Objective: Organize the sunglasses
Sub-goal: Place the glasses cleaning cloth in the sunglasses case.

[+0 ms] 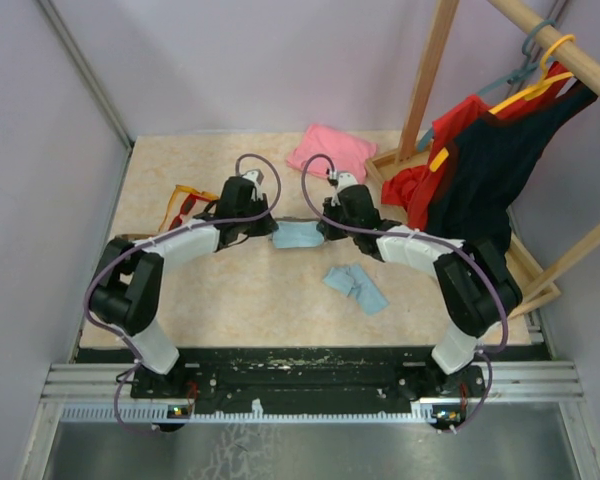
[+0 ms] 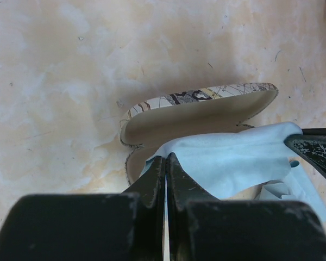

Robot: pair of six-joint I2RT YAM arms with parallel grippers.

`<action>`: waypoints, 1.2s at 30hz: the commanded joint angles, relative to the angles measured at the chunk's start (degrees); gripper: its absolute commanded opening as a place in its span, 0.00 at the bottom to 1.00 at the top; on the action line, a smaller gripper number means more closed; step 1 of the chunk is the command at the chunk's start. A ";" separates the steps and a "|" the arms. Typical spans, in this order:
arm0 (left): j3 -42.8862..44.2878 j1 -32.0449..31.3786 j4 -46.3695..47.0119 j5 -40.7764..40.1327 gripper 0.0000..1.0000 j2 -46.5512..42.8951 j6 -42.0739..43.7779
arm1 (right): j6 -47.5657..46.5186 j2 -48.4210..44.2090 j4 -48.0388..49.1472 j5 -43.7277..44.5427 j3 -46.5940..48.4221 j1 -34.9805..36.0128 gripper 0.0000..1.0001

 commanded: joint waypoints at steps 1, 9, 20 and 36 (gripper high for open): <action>2.78 0.78 0.12 2.30 0.01 2.42 1.23 | 0.34 3.17 -0.17 -0.60 4.37 -1.10 0.00; 4.31 1.20 0.70 3.25 0.01 5.04 1.78 | 0.33 6.69 -0.58 -0.68 6.79 -1.97 0.00; 5.06 1.55 1.19 2.94 0.01 7.54 2.38 | 0.51 8.48 -0.34 0.19 7.50 -2.34 0.00; 6.75 1.85 2.38 2.56 0.01 9.62 2.73 | 0.77 9.71 1.62 1.81 7.85 -2.98 0.00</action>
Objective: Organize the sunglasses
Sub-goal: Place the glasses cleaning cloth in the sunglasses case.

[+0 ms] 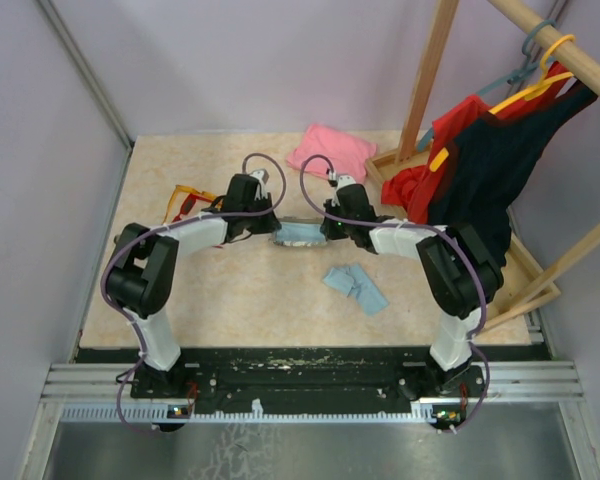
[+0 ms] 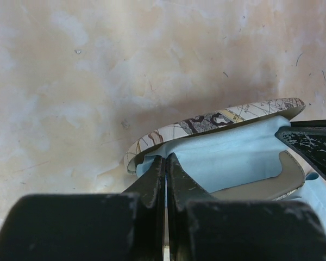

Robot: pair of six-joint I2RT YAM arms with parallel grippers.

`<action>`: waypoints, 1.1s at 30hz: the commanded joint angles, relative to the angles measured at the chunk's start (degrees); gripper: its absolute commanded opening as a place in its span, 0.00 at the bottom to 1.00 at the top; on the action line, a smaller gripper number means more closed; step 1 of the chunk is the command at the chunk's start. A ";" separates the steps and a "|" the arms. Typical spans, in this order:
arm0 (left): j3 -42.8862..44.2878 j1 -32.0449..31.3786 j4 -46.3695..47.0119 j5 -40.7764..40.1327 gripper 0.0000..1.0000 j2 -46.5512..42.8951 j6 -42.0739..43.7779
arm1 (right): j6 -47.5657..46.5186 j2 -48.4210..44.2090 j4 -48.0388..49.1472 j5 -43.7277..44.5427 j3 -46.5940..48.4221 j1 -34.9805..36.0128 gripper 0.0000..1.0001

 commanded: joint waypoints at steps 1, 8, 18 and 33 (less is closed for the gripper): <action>2.53 0.56 1.72 -0.14 0.01 1.69 0.85 | 0.69 0.94 2.67 1.13 3.35 -1.04 0.00; 2.43 0.92 1.83 -1.15 0.01 1.68 0.99 | 0.95 1.26 4.18 0.67 3.48 -1.30 0.00; 2.38 1.48 2.65 -0.77 0.01 2.29 0.55 | 1.20 1.08 6.33 0.69 3.15 -1.30 0.00; 2.53 1.85 4.48 -0.21 0.03 2.63 -0.55 | 1.04 1.89 6.38 2.01 3.56 -1.39 0.00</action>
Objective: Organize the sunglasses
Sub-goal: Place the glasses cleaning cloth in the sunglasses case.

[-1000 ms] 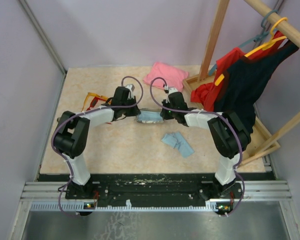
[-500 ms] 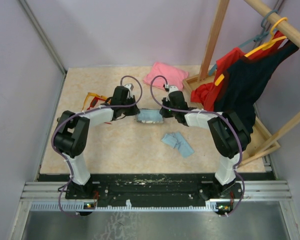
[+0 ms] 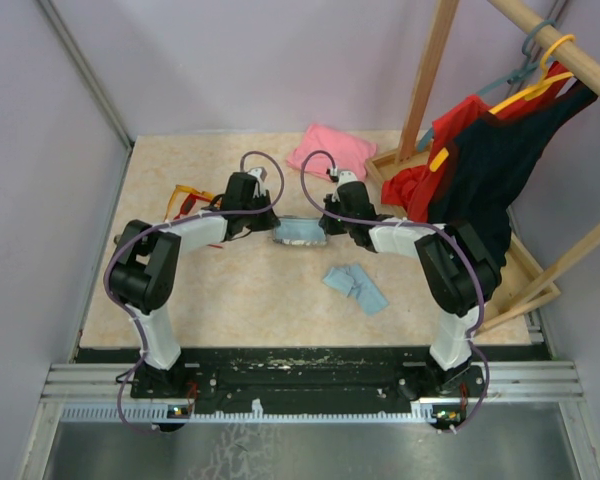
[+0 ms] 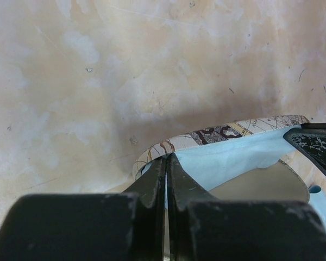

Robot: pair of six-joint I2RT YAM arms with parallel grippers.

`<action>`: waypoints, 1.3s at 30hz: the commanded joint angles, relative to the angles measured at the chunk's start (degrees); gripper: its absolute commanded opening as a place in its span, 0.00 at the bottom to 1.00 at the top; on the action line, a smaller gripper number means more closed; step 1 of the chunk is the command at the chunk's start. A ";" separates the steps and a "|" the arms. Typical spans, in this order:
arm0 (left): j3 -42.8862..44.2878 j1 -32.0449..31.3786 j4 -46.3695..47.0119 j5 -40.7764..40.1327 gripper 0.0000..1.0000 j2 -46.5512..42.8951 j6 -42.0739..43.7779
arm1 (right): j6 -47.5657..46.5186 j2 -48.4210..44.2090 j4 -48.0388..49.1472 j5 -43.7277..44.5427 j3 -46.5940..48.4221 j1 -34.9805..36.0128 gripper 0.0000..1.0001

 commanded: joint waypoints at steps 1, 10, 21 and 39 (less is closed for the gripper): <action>1.27 0.81 2.62 0.32 0.04 0.42 -0.48 | 0.04 0.60 2.68 1.35 2.87 -0.80 0.00; 1.56 1.30 2.86 0.49 0.09 1.06 -0.92 | 0.03 0.92 2.68 1.53 2.92 -0.87 0.00; 1.53 1.34 3.98 0.24 0.19 1.13 -1.48 | 0.03 0.98 2.60 1.63 3.01 -0.89 0.06; -0.99 1.34 4.00 0.16 0.35 -2.30 -1.76 | -0.93 -3.83 2.42 1.80 0.63 -0.89 0.36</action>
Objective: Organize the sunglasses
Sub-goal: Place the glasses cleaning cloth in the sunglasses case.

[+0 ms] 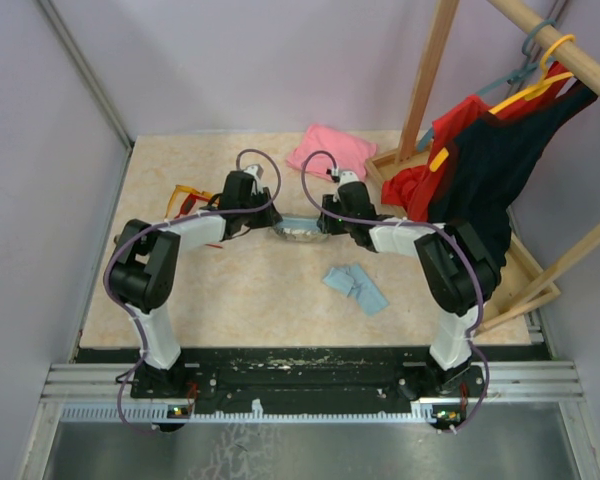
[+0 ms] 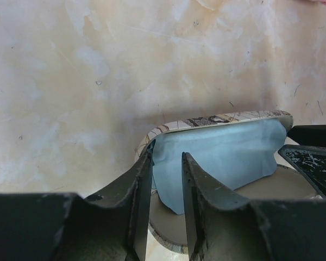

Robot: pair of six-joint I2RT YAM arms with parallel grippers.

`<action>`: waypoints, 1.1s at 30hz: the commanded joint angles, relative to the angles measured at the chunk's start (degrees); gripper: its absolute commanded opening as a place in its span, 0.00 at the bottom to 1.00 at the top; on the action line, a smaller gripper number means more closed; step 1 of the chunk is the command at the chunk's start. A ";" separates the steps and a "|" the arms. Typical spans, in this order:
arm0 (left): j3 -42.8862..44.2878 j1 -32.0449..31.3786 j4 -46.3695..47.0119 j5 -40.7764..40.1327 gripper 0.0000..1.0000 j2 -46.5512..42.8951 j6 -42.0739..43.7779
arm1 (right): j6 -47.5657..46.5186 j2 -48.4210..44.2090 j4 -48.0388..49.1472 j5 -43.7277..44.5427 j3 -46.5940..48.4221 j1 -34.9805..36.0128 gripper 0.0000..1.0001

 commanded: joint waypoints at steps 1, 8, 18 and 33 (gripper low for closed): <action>-1.28 0.49 1.66 -0.26 0.35 -2.99 -0.30 | -0.82 -4.78 2.40 0.82 0.29 -0.60 0.36; -2.95 0.50 1.86 0.61 0.39 -4.84 -0.92 | -1.78 -8.29 1.80 1.79 -1.74 -0.60 0.38; -5.32 0.50 2.04 0.55 0.44 -7.71 -2.03 | -3.85 -12.80 -0.82 3.18 -3.86 -0.60 0.39; -10.09 0.44 -3.75 -8.92 0.53 -23.73 -5.42 | -9.90 -4.54 -10.75 8.44 6.38 -0.60 0.39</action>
